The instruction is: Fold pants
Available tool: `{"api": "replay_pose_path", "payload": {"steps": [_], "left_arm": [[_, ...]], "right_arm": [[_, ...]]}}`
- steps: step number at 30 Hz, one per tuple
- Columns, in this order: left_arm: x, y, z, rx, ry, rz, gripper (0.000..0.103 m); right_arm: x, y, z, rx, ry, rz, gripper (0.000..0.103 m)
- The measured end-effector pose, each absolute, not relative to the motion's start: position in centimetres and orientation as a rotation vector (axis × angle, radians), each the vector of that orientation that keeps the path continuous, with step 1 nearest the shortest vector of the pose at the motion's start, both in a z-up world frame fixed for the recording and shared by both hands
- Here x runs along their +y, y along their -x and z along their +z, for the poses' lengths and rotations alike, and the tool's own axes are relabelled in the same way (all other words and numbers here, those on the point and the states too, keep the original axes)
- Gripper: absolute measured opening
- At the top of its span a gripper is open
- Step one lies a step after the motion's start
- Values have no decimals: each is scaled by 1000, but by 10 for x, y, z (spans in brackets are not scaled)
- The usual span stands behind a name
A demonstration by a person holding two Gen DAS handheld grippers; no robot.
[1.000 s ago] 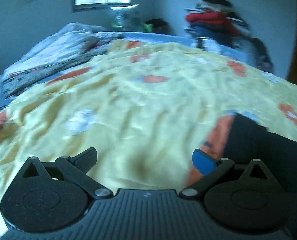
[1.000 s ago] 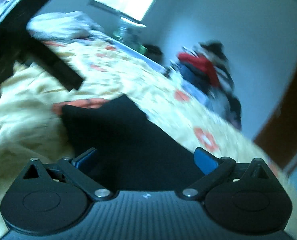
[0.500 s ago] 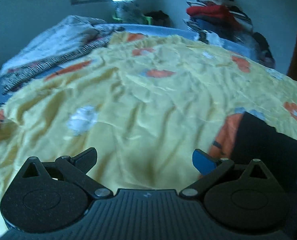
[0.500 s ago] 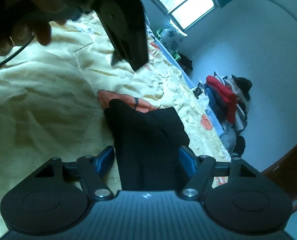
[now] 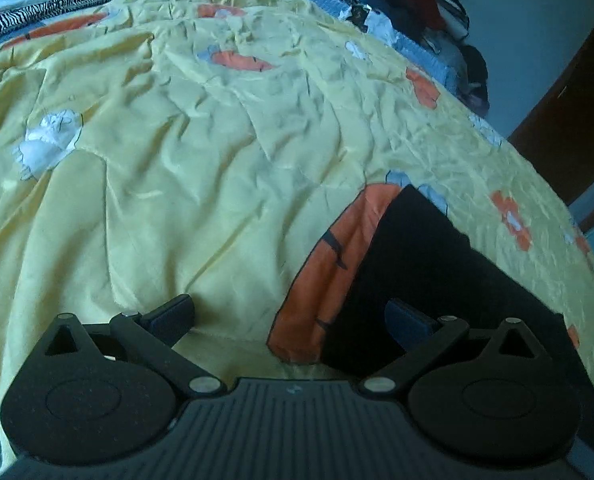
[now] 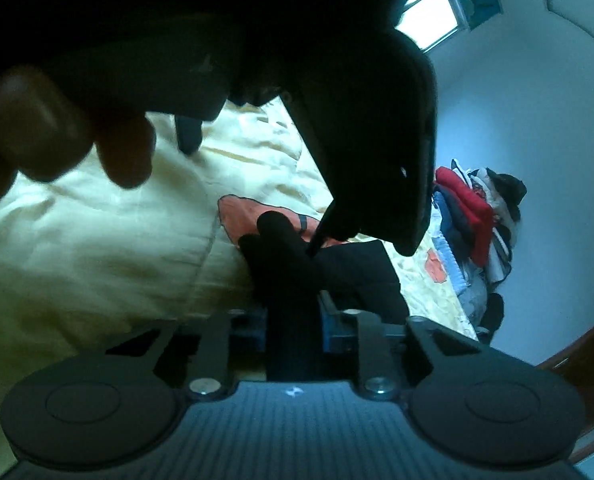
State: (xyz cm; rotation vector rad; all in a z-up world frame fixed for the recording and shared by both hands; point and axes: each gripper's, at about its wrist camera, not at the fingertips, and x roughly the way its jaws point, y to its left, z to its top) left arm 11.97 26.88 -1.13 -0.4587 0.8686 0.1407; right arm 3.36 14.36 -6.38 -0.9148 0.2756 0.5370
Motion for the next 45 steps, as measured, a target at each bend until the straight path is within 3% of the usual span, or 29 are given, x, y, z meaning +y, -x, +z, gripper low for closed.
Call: {"api": "replay_pose_path", "payload": {"steps": [11, 14, 17, 19, 22, 26, 31, 36, 45], "left_arm": [[264, -156, -21, 875, 786, -116, 101], [258, -167, -23, 872, 813, -141, 93], [250, -173, -21, 869, 784, -153, 65], [246, -176, -22, 867, 789, -182, 39], [239, -176, -20, 854, 733, -158, 26], [232, -171, -15, 828, 660, -147, 23], [219, -162, -2, 777, 549, -131, 22], [192, -145, 22, 701, 418, -106, 21], [137, -117, 64, 630, 365, -137, 21]], "right_arm": [[101, -50, -10, 327, 568, 595, 13], [90, -54, -3, 349, 492, 605, 13], [84, -62, 0, 361, 451, 609, 13], [83, -65, 0, 379, 450, 620, 13], [81, -69, 0, 397, 456, 623, 14], [60, -68, 16, 441, 369, 712, 14], [-4, -93, 37, 491, -7, 698, 14], [6, -126, 19, 583, 10, 616, 14], [-44, -118, 29, 532, -309, 707, 14]]}}
